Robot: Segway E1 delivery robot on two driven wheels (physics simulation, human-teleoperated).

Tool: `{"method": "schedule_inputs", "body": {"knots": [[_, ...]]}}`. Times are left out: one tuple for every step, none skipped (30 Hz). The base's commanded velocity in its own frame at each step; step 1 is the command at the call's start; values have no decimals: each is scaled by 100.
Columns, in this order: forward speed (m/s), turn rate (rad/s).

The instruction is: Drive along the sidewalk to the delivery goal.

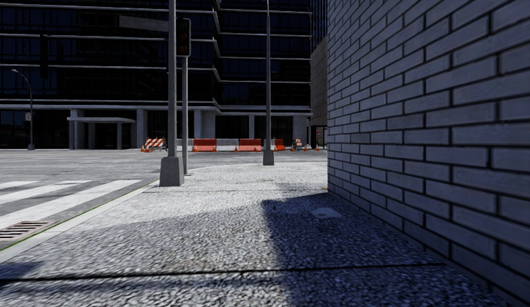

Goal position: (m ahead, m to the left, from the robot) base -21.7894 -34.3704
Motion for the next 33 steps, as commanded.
{"method": "schedule_inputs", "body": {"knots": [[0,0],[0,0],[0,0],[0,0],[0,0],[0,0],[0,0],[0,0],[0,0],[0,0],[0,0],[0,0],[0,0],[0,0],[0,0],[0,0],[0,0],[0,0],[0,0],[0,0],[0,0],[0,0],[0,0],[0,0],[0,0],[0,0],[0,0],[0,0],[0,0],[0,0],[0,7],[0,7],[12,20]]}}
